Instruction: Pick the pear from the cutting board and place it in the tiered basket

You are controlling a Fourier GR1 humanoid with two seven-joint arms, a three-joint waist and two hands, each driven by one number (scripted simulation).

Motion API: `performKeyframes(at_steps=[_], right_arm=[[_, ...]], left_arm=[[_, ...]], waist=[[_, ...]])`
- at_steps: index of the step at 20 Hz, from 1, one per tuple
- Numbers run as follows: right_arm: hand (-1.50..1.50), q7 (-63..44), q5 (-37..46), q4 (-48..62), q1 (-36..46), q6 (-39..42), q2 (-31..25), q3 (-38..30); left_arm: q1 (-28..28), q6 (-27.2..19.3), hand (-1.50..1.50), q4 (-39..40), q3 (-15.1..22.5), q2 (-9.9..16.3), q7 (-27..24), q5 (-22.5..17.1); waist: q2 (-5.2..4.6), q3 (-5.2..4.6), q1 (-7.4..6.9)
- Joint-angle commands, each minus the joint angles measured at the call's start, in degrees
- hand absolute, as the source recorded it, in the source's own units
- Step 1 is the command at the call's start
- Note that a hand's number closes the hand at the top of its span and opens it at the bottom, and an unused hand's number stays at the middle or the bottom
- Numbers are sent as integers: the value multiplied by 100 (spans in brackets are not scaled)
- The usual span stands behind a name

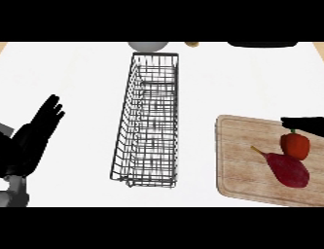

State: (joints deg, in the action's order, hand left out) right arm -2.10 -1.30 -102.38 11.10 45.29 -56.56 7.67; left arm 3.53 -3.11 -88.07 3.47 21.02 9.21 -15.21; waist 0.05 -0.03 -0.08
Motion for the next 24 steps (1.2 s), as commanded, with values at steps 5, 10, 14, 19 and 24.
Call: performKeyframes(at_steps=[5, 10, 14, 19, 24], right_arm=[[-150, -595, 1067, 19, -93, -116, 1000, 190], [-150, -185, 2196, 189, -592, -576, 1446, 486], [-150, 736, 2903, 1080, -409, -900, 1495, 481], [-150, 797, 3526, 1269, -388, -1208, 2015, 539], [-150, 1478, 3964, 1844, -247, -1562, 2044, 300]], left_arm=[[16, -62, 0, -82, 0, -302, 65, 369], [-41, 127, 0, -76, -123, -345, 26, 370], [86, 142, 0, 194, -154, -500, -103, 489], [27, 205, 0, -29, -197, -577, 201, 609], [-230, 284, 0, -618, -327, -550, 427, 599]], waist=[[-8, 3, -20], [-5, 5, -2], [-13, 6, -16], [-6, 4, -3], [-4, 5, -22]])
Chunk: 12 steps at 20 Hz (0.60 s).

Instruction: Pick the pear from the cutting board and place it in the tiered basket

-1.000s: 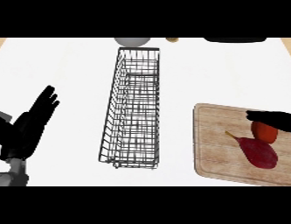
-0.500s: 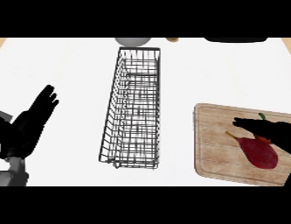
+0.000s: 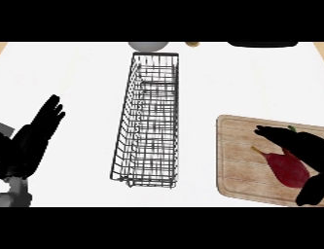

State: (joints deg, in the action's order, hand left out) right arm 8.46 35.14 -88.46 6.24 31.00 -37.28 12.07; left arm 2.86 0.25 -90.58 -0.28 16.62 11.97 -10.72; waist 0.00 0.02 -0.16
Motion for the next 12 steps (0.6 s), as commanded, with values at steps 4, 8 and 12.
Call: performKeyframes(at_steps=[4, 8, 12], right_arm=[[-150, 67, 699, 153, 2, 197, 295, 137], [150, 747, 832, 774, -73, 298, 118, 301], [150, 1029, 1456, 1088, 371, -57, 251, 536]], left_arm=[[47, 127, 0, 77, -73, -186, -8, 164], [-254, 397, 0, -118, -356, 79, -132, 12], [245, 145, 0, -107, -248, -128, 310, 164]], waist=[[2, -3, 13], [0, -1, -11], [-5, 0, -12]])
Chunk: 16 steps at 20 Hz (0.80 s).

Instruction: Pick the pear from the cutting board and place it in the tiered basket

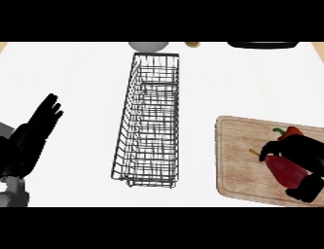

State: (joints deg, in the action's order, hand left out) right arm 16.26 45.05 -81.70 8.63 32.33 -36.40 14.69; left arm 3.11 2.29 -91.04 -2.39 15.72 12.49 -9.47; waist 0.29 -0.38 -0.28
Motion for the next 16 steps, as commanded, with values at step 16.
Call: performKeyframes(at_steps=[16], right_arm=[[150, -32, 767, 251, -117, -2828, 277, -1807]], left_arm=[[-96, 199, 0, 270, -174, -146, -215, 109]], waist=[[-34, 43, 57]])
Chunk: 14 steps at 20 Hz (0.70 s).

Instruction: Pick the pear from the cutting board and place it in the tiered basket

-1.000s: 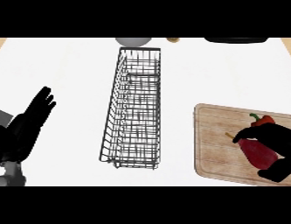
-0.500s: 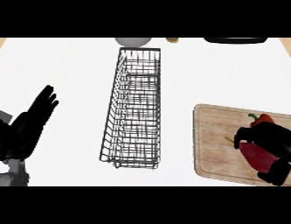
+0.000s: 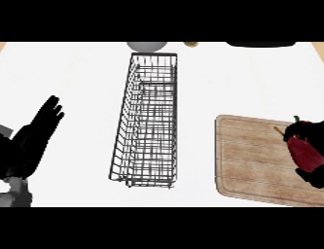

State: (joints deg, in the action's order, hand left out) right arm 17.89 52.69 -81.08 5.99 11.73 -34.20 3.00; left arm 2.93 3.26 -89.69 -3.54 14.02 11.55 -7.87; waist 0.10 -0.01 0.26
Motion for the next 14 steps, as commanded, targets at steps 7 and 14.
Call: performKeyframes(at_steps=[7, 14], right_arm=[[150, 313, -1985, -1045, 69, -617, 875, -1450], [150, -871, -3412, -3080, 36, 935, 609, -1920]], left_arm=[[-243, 105, 0, 27, -174, 55, -112, -104], [-178, 8, 0, -160, -13, -85, 73, 43]], waist=[[43, -2, 98], [28, -6, 63]])
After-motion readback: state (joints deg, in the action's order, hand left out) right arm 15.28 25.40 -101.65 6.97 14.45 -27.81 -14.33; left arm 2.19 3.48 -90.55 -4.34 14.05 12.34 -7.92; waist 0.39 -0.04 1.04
